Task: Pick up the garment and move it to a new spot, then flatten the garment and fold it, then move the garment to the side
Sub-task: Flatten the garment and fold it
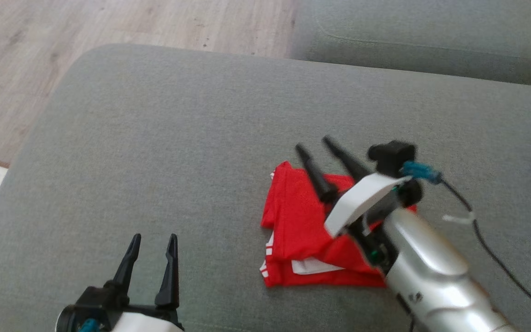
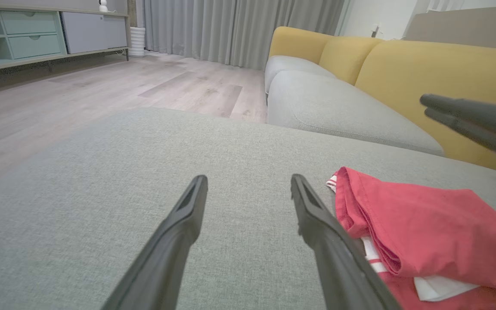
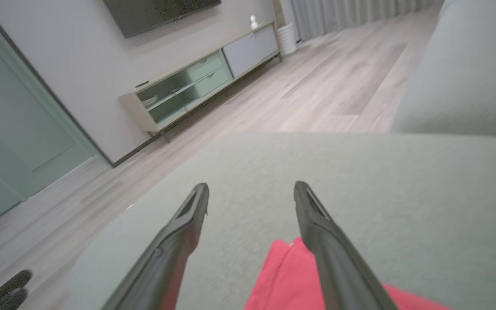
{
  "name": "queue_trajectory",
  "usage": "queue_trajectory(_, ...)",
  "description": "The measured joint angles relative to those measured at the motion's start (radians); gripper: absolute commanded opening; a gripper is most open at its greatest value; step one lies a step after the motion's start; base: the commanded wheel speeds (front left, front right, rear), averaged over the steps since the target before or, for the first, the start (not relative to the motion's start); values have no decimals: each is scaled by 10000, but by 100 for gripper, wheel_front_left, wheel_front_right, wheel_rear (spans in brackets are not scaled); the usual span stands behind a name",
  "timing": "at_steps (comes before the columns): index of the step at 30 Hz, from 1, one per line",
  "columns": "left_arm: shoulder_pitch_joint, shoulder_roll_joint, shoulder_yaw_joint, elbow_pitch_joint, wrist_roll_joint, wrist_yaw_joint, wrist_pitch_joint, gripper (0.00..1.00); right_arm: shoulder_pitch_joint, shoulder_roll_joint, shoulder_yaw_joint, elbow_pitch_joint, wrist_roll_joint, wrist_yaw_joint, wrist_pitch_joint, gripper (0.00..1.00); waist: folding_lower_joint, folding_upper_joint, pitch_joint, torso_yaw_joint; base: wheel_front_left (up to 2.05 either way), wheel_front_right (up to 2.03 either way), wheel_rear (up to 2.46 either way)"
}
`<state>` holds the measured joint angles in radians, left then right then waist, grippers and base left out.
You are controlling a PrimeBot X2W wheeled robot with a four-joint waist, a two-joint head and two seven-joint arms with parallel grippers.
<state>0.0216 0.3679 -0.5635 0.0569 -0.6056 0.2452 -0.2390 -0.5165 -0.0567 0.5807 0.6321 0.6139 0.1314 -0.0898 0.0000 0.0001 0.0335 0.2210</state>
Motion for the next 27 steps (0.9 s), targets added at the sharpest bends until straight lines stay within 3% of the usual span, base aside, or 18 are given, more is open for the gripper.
queue_trajectory(3,-10,-10,-67,4,61,0,0,100,-105,-6,-1099,102,-1321,0,-355,100,0,0,-7,-185,0,0,0)
queue_trajectory(9,-206,-31,-142,65,86,0,0,100,137,-21,-2694,-297,-2778,0,-426,100,0,0,-25,-508,0,0,0)
queue_trajectory(15,-454,-169,-127,305,84,4,0,100,1656,-19,-4157,-1492,-4228,0,-422,100,0,0,-206,-890,0,0,0)
queue_trajectory(27,-60,-401,384,729,-127,-79,-90,100,4894,79,-5419,-3749,-4328,0,-353,100,-1,0,-753,-1588,0,0,0)
